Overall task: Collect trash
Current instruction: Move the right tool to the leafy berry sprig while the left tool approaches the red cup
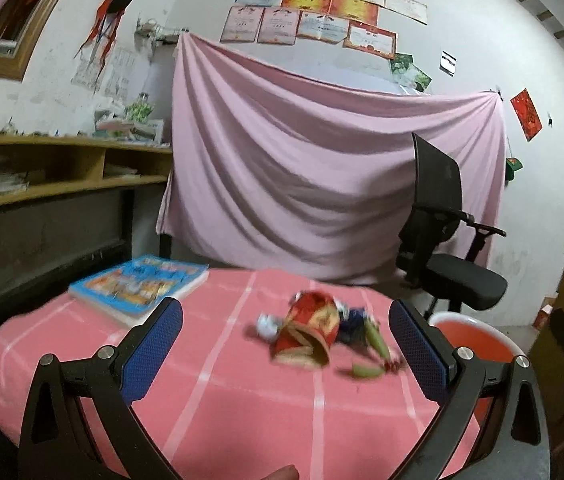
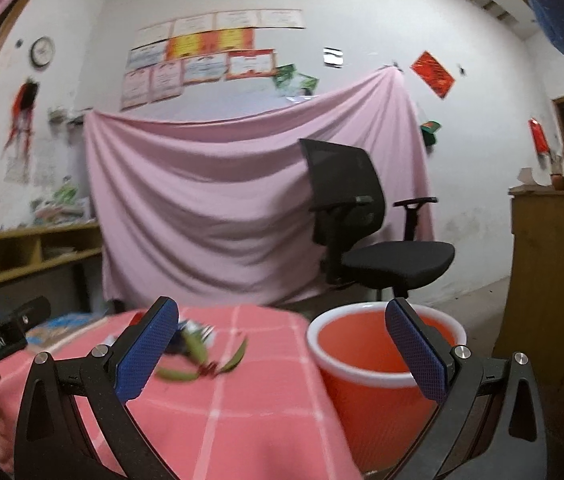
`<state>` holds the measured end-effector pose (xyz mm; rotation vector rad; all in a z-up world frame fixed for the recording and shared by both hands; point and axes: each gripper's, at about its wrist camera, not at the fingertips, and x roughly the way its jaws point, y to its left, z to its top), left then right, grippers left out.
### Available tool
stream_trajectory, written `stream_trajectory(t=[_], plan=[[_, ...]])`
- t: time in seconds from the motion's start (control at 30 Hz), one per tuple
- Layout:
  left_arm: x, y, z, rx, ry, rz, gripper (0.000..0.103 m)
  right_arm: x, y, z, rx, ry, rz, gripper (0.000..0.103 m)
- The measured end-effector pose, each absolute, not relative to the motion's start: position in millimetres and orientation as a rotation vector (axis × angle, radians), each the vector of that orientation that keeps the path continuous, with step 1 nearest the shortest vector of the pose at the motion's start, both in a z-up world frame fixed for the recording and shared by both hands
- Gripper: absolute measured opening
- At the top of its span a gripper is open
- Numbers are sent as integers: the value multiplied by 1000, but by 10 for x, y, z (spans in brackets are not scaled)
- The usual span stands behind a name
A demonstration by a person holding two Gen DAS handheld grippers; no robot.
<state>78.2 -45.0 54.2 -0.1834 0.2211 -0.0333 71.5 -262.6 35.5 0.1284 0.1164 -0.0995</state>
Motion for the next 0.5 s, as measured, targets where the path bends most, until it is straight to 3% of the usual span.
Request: stream_trajectory(t=[0.3, 0.5], plan=[[1352, -367, 771, -224, 178, -13, 101, 1530, -2684, 461, 182, 164, -16, 103], [1653, -313, 629, -121, 306, 25, 101, 1848, -2586, 252, 250, 268, 109, 103]])
